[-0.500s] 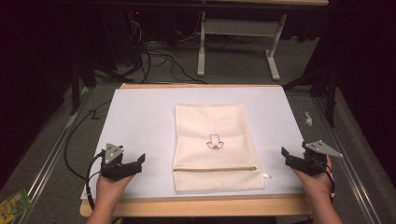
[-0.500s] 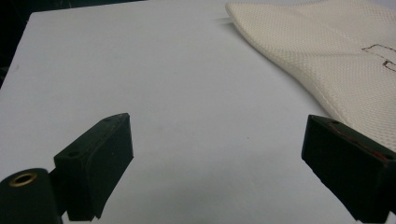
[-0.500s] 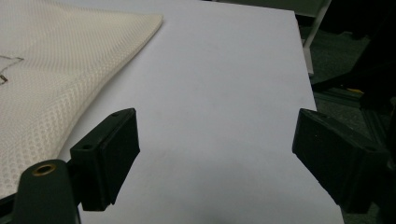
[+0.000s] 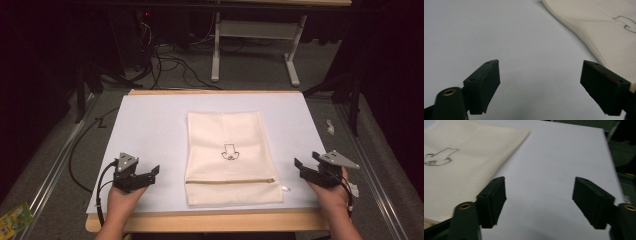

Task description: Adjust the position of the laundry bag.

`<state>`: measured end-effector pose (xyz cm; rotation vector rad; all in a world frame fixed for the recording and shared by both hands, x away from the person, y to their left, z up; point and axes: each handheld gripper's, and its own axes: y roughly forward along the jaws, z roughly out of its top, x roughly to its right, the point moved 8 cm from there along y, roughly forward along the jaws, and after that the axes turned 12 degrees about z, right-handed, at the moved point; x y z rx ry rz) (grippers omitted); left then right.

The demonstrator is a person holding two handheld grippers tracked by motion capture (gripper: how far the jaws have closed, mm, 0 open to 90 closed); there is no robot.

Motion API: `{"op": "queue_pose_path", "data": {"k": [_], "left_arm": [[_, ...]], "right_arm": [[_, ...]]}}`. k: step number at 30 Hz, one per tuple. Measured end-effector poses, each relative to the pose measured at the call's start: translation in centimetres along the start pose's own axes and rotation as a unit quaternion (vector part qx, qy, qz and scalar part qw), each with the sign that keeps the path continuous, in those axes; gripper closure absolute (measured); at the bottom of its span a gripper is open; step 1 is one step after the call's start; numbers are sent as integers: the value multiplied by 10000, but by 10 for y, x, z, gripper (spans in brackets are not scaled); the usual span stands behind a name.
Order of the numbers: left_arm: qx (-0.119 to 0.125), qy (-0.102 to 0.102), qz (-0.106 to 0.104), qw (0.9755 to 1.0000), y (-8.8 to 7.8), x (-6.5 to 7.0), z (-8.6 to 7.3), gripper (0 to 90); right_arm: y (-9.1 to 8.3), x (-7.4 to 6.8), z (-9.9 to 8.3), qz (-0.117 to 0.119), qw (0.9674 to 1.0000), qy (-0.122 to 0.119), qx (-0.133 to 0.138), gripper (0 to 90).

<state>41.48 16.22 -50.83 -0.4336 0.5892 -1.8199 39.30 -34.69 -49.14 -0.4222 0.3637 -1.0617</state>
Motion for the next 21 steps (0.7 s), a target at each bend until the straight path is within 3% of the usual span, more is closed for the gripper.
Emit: {"op": "queue_pose_path", "data": {"k": [1,2,3,4,5,6,7,8,9,12,13,15,17,19,21], "left_arm": [[-139,-90,-348,9993,8,17,1,228],[-139,-90,-348,9993,8,17,1,257],[-171,-42,-490,9986,12,28,3,294],[-173,57,-581,9981,15,38,5,294],[-232,309,-804,9960,20,57,4,379],[-232,309,-804,9960,20,57,4,398],[-312,436,-895,9945,24,65,2,416],[-370,494,-960,9935,26,70,1,416],[-501,533,-1154,9906,31,83,-1,450],[-575,601,-1179,9895,34,91,-2,519],[-639,783,-1144,9883,38,99,-4,558],[-532,1058,-911,9888,39,101,-4,653],[-513,1126,-863,9886,39,101,-5,707],[-499,1231,-829,9877,36,103,-6,863],[-556,1292,-816,9867,31,105,-9,874]], "right_arm": [[13,-14,1,167,9996,-151,-198,422],[13,-14,1,167,9996,-151,-198,422],[28,-28,1,366,9982,-156,-454,479],[28,-28,1,366,9982,-156,-454,479],[42,-41,0,622,9959,-113,-647,512],[42,-41,0,622,9959,-113,-647,512],[55,-55,-3,811,9926,-217,-880,528],[55,-55,-3,811,9926,-217,-880,528],[61,-62,-6,906,9902,-287,-1020,550],[64,-67,-8,931,9888,-304,-1123,604],[65,-68,-9,885,9882,-336,-1201,689],[65,-69,-11,921,9871,-343,-1263,783],[65,-69,-12,962,9867,-305,-1278,818],[63,-70,-14,1048,9856,-242,-1307,856],[59,-72,-16,1089,9851,-270,-1300,858]]}}
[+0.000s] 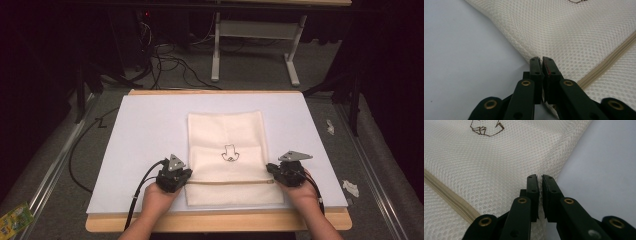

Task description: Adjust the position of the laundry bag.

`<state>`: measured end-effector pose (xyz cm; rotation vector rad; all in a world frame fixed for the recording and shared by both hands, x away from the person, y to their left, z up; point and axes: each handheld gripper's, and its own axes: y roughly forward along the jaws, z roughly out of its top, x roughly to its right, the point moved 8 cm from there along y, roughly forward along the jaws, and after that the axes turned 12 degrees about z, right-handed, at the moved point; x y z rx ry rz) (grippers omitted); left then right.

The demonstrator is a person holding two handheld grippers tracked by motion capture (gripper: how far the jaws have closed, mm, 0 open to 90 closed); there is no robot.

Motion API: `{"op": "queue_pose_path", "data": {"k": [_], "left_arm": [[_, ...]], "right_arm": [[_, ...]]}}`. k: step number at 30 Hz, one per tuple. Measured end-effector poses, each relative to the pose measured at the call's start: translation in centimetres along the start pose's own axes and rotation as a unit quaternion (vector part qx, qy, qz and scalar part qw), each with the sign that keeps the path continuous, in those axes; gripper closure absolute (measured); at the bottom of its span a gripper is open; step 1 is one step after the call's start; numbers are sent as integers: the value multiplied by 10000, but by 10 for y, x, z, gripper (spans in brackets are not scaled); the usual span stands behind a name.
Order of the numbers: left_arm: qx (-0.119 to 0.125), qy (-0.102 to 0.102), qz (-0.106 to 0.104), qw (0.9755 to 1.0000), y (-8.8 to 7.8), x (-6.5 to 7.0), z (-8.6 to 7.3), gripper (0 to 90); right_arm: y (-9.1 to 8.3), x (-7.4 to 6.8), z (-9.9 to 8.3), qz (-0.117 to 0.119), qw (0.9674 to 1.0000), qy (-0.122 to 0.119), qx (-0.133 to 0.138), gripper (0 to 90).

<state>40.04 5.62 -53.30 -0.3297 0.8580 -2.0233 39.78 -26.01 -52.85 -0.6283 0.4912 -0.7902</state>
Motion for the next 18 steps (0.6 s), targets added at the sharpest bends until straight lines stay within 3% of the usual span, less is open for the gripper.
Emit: {"op": "queue_pose_path", "data": {"k": [3,5,7,8,10,12,14,17,18], "left_arm": [[-41,66,-47,10000,-8,4,-6,874],[-20,113,-50,9999,-11,5,-7,855],[43,119,-68,9999,-13,4,-7,816],[145,91,-117,9998,-15,2,-6,742],[417,-65,-126,9990,-21,-3,0,604],[648,-219,-1,9977,-28,-12,5,535],[736,-348,74,9967,-32,-20,6,445],[751,-538,218,9955,-36,-34,3,405],[829,-561,296,9945,-39,-41,1,409]], "right_arm": [[-6,-6,-6,57,10000,-47,-23,854],[-8,-8,-7,57,10000,-49,-16,794],[-9,-9,-6,83,10000,-32,26,743],[-11,-9,-4,146,9998,-82,127,733],[-21,-12,2,186,9989,-11,429,688],[-33,-16,3,141,9979,52,632,655],[-47,-19,-7,16,9984,34,560,664],[-55,-20,-16,-57,9987,98,499,665],[-61,-21,-22,-13,9985,244,495,660]]}}
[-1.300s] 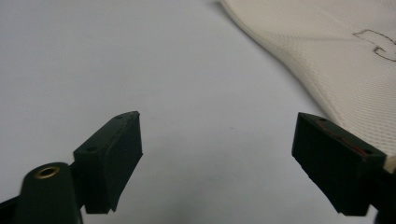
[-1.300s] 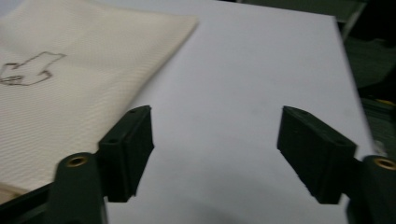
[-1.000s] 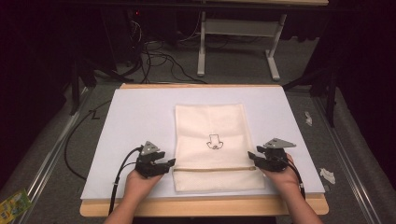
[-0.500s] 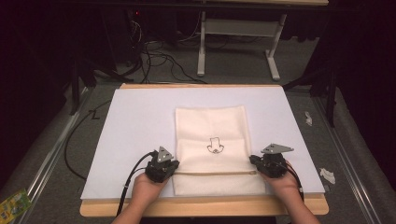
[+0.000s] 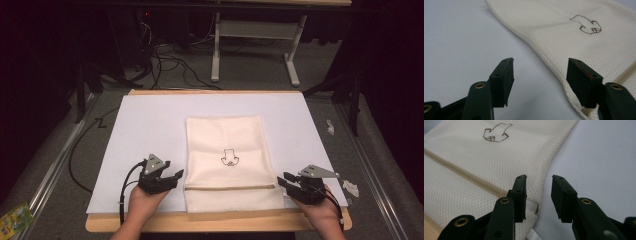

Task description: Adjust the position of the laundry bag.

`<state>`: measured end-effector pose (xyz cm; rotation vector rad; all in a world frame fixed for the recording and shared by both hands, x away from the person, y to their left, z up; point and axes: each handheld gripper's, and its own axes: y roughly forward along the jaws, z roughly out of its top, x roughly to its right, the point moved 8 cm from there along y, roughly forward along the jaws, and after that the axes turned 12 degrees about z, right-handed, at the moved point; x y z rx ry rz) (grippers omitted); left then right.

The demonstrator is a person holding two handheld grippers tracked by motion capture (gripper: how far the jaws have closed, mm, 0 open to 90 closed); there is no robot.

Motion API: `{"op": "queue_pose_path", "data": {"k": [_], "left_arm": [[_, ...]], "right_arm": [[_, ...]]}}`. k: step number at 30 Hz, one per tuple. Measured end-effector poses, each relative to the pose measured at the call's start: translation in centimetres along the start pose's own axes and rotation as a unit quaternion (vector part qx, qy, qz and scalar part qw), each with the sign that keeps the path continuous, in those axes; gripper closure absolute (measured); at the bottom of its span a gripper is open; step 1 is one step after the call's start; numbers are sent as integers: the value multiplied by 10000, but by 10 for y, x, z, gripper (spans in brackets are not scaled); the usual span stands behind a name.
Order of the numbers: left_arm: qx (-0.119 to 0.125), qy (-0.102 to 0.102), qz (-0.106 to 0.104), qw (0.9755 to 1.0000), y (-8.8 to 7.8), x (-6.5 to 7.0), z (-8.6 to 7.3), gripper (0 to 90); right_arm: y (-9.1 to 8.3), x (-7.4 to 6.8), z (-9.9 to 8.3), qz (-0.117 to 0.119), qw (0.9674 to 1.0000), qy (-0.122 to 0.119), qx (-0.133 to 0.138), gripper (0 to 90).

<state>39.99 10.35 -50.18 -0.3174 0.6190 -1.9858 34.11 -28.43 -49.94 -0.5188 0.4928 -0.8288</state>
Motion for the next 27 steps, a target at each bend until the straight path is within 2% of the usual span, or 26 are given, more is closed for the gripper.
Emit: {"op": "queue_pose_path", "data": {"k": [1,2,5,8,9,10,12,17,25,27], "left_arm": [[0,0,0,10000,0,0,0,417],[73,-71,89,9999,-3,-6,1,416],[96,-179,63,9998,-5,-8,2,398],[114,-149,142,9997,-4,-8,2,387],[114,-149,142,9997,-4,-8,2,390],[123,-162,154,9997,-3,-8,2,390],[126,-158,144,9997,-2,-7,2,390],[138,-45,85,9999,-3,-4,2,458],[195,-196,7,9996,-1,-2,4,445],[234,-267,-9,9994,1,-2,5,410]], "right_arm": [[-2,1,-1,-19,10000,20,5,659],[-5,1,-2,-39,10000,78,9,657],[-6,3,-4,-51,9998,174,-14,646],[3,4,-12,81,9993,191,-302,679],[3,4,-12,81,9993,191,-302,679],[9,3,-17,200,9983,312,-446,688],[14,3,-20,292,9975,408,-502,704],[18,3,-24,325,9969,351,-623,709],[19,-2,-24,211,9968,125,-762,797],[19,-4,-24,197,9965,82,-812,832]]}}
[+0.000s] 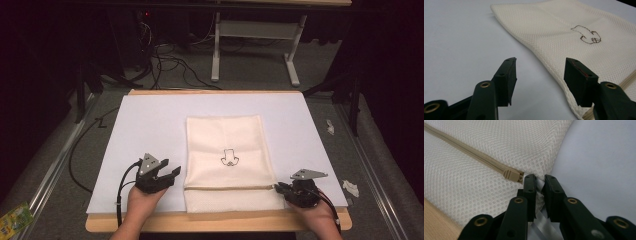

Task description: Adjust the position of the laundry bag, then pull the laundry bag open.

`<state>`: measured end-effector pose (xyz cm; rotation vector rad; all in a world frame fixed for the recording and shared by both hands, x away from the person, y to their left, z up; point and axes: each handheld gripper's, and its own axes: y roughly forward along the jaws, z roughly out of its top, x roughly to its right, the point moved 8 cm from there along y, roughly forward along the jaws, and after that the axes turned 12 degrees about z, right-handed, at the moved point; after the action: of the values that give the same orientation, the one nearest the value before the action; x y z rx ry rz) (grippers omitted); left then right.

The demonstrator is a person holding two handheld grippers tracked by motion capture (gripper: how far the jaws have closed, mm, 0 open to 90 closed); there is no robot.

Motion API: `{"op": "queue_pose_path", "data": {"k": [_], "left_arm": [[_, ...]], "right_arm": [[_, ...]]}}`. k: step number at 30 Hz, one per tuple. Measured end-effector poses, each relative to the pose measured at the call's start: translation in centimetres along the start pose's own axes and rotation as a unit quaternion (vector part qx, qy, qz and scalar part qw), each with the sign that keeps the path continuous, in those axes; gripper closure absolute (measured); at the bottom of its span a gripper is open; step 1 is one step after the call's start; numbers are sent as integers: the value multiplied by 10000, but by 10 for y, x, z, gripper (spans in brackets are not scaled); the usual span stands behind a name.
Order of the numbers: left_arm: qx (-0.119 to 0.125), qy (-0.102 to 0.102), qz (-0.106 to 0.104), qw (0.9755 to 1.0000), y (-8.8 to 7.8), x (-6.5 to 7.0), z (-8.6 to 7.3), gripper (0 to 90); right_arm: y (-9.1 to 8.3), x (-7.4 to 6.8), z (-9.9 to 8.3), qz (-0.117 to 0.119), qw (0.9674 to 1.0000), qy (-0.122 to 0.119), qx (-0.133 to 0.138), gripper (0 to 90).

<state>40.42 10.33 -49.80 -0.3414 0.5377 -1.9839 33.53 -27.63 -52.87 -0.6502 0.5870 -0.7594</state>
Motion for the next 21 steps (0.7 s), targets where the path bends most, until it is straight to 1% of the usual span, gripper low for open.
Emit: {"op": "queue_pose_path", "data": {"k": [1,2,5,6,7,10,11,12,13,15,17,18,21], "left_arm": [[-29,18,-3,10000,3,0,0,407],[-38,34,-26,10000,4,1,0,407],[-2,32,-52,10000,7,3,1,400],[7,51,-39,10000,7,3,2,388],[49,122,17,9999,8,5,3,385],[37,147,24,9999,9,7,4,386],[10,160,41,9999,10,8,4,387],[12,164,46,9999,10,10,5,387],[-32,178,38,9998,11,13,4,389],[-36,220,23,9997,11,17,5,388],[-55,271,-77,9996,12,25,5,382],[-72,297,-143,9994,12,31,5,379],[-102,288,-498,9983,11,54,8,383]], "right_arm": [[-1,-2,0,-48,9999,-106,-43,845],[-1,-2,1,-57,9999,-128,-35,847],[-3,-3,2,-15,10000,-87,12,850],[-5,-4,2,0,9999,-121,46,849],[-5,-4,2,0,9999,-123,36,850],[-5,-5,3,-16,9999,-130,69,849],[-6,-6,5,-19,9998,-121,146,849],[-6,-6,5,-19,9998,-121,146,849],[-8,-7,7,-24,9997,-145,194,848],[-10,-8,10,-29,9995,-149,275,848],[-11,-8,13,-4,9992,-199,348,848],[-11,-10,14,4,9990,-184,396,848],[-11,-12,17,7,9986,-278,439,848]]}}
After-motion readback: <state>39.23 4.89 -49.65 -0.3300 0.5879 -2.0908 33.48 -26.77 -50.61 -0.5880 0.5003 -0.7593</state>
